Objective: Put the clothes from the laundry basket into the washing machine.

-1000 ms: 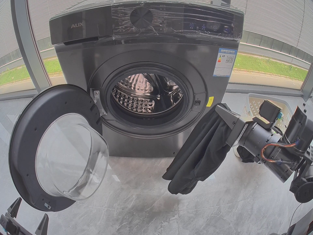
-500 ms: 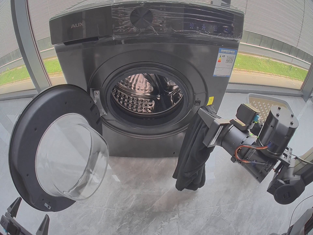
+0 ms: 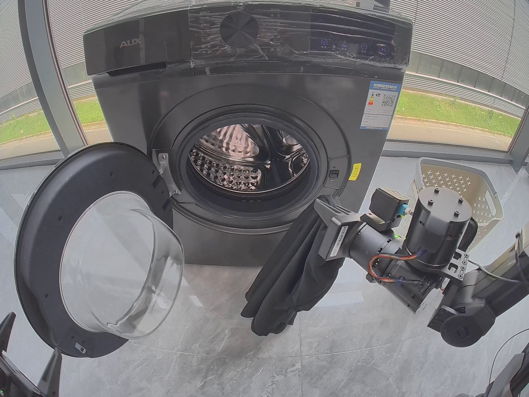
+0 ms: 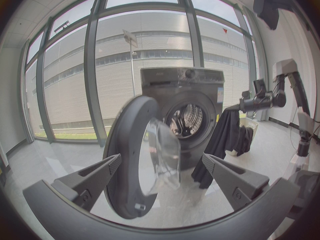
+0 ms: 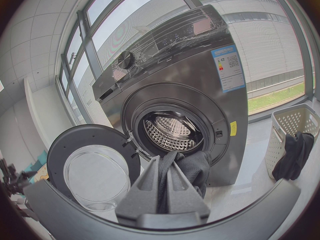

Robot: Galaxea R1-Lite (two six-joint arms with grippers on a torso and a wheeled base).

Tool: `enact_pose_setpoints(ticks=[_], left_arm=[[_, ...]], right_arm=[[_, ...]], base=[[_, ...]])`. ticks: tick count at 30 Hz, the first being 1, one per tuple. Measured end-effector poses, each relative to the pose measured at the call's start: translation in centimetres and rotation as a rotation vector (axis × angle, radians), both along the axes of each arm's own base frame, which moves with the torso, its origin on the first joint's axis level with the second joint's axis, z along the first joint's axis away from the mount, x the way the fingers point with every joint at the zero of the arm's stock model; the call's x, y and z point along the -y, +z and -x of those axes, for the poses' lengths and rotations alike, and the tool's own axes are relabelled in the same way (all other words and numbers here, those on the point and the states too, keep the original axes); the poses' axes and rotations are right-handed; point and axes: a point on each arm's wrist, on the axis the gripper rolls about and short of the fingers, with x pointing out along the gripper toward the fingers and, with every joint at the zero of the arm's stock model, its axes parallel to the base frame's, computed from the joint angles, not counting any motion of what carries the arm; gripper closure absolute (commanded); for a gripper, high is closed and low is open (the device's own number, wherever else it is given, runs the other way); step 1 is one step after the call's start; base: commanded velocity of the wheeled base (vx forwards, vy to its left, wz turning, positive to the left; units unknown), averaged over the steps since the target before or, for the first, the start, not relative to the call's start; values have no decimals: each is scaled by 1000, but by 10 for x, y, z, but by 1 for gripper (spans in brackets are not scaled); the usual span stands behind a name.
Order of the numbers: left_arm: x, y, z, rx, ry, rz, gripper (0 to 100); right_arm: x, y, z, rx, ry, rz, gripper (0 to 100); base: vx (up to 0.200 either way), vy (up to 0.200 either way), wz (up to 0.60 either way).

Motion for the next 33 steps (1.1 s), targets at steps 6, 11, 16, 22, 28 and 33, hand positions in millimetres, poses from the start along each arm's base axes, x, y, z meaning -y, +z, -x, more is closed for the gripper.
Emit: enact_pose_setpoints(ticks=[6,11,16,22,28,33], left_arm=[[3,34,-13,-36,-135,-32,0],[5,45,-44,-138,-257,-45,0],[10,52,-81,-199,-358,-52,0],[22,53,-122,-243,-458,-60,0],[41,47,-156,-280,-534,-69,0],[65,36,-187,-288,-579,-70,0]], right_arm=[[-13,8,-4,-2,22,2,100],[-25,18,-11,14,36,-14,100],[-36,23,-22,30,38,-30,100],[-47,23,-33,36,38,-36,100],[-54,23,-41,35,60,-35,100],[-57,24,-48,35,65,-36,100]], base=[[0,0,0],[0,0,0],[0,0,0],[0,0,0],[0,0,0],[0,0,0]])
